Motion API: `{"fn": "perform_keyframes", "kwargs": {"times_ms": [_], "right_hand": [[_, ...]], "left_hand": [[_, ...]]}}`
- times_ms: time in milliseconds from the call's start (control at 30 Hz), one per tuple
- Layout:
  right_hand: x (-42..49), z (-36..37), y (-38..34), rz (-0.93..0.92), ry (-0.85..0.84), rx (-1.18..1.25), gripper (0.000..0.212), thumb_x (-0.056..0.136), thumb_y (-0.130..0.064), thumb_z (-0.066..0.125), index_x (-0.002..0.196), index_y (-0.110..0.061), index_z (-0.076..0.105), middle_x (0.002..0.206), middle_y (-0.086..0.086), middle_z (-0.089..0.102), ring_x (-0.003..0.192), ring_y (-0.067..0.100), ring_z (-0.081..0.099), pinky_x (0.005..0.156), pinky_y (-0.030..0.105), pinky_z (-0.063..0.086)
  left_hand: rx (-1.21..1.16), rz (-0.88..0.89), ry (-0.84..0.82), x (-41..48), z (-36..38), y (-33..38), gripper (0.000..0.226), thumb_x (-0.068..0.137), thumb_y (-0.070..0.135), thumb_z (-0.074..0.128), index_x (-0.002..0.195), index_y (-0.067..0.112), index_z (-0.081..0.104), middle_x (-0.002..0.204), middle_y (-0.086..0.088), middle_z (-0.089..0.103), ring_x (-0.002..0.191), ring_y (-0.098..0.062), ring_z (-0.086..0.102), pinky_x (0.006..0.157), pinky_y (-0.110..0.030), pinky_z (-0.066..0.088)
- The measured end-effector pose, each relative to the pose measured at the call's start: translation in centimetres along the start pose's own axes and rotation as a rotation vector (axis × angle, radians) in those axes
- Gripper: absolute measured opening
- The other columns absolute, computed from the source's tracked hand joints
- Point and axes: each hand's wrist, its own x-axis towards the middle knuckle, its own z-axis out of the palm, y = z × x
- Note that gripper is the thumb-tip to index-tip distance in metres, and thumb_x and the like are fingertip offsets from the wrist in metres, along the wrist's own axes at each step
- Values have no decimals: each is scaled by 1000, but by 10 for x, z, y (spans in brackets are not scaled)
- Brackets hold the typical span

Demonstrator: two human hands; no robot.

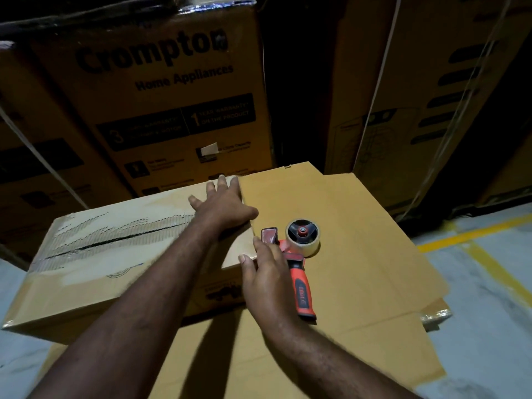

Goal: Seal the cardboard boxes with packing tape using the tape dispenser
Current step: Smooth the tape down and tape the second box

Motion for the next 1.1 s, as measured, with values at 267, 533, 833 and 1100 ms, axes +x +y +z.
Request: {"fn": "perform_keyframes", "kwargs": {"times_ms": [267, 533, 833, 1100], "right_hand": [[11, 7, 13, 32, -104, 287, 48, 95, -50, 51, 141, -35, 44, 138, -16, 48, 122, -3, 44, 94, 17, 44], [18, 18, 105, -17, -35, -487, 44, 88, -27, 59, 131, -31, 49, 137, -6, 49, 120, 20, 44, 93, 44, 46], [57, 24, 114, 142, -32, -485, 61, 90, -4, 52, 142, -30, 32, 138, 0, 40, 102, 24, 45, 74, 38, 55], [66, 2, 98, 61, -42, -489, 37, 94, -33, 57, 131, -29, 50, 130, -4, 50, 111, 22, 48, 86, 40, 49]], "left_hand": [[40, -20, -23, 17, 10, -2, 100, 82, 52, 63, 161, 34, 3, 169, -8, -10, 155, -32, -11, 114, -74, -4], [40, 3, 40, 16, 19, -4, 100, 81, 55, 61, 160, 33, 6, 169, -8, -8, 155, -32, -9, 113, -74, -4], [35, 19, 29, 7, 17, -15, 99, 81, 55, 62, 160, 33, 7, 169, -6, -8, 155, -30, -9, 114, -73, -5], [30, 21, 51, 4, 16, -18, 97, 81, 56, 60, 160, 34, 9, 170, -5, -5, 155, -29, -6, 114, -71, -5]]}}
